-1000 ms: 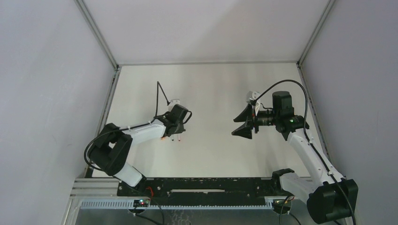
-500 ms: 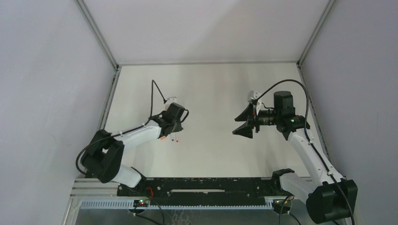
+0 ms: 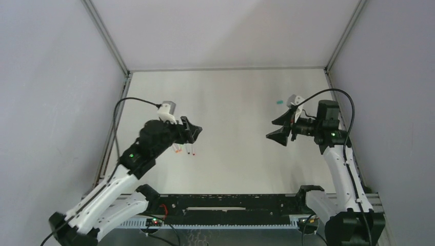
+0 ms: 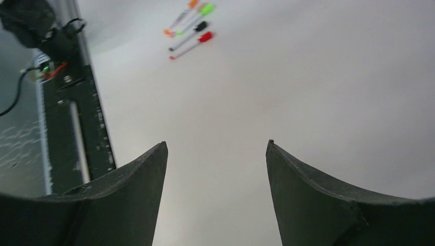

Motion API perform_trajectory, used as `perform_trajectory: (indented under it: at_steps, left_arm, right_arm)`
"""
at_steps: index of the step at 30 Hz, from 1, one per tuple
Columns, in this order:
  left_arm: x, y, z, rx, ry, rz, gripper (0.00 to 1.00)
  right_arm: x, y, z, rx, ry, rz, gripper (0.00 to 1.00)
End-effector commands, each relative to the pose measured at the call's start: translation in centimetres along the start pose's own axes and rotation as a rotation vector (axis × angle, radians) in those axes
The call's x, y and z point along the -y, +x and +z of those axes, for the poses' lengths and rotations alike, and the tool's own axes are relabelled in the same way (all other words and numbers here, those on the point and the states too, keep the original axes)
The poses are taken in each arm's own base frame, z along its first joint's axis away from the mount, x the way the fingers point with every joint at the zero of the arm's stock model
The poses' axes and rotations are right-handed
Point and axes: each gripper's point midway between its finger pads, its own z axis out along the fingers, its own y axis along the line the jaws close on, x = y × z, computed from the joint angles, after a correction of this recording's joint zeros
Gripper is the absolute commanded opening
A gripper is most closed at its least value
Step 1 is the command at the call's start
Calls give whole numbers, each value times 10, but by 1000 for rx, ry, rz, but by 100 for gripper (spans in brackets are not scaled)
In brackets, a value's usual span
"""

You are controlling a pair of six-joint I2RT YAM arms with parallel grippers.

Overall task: Insert the pens into the pen caps
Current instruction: Place the pen at the center of the board, then move the pen to the center of the board.

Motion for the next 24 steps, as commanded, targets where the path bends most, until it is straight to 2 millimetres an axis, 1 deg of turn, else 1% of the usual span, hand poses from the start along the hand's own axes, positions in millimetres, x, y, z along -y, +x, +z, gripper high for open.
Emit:
perform_trajectory:
  at_steps: [1,2,4,6,8,10,12,14,16,20,22,24]
  left_arm:
    - [40,-52,-50,87,169,166,86]
    - [42,-56,-57,100,181,196,90]
    - [40,-55,-64,106,191,263,95]
    - [31,-49,-63,97,166,318,97]
    - [21,-43,-59,81,129,342,97]
    - [15,-35,-58,39,119,365,97]
    - [7,-31,-56,28,100,379,98]
    - [0,-30,-55,29,80,366,98]
    - [-1,-29,-55,26,85,351,98]
    - [1,-26,-56,24,107,346,98]
    - [0,-27,-57,28,106,343,98]
    - [-3,-26,-56,29,97,339,99]
  right_arm:
    - [28,-8,-23,17,123,-25,77]
    - [36,-7,-27,15,155,-10,77]
    - [52,-2,-38,14,222,37,77]
    - [71,3,-49,7,308,86,77]
    - [90,7,-60,-2,403,126,77]
    - [106,14,-68,-20,486,168,77]
    - [122,21,-74,-42,558,203,77]
    - [136,30,-78,-55,619,254,76]
    - [150,39,-79,-71,666,305,76]
    - [190,64,-93,-159,884,412,75]
    - [203,75,-97,-179,943,463,73]
    - [212,78,-92,-197,946,486,69]
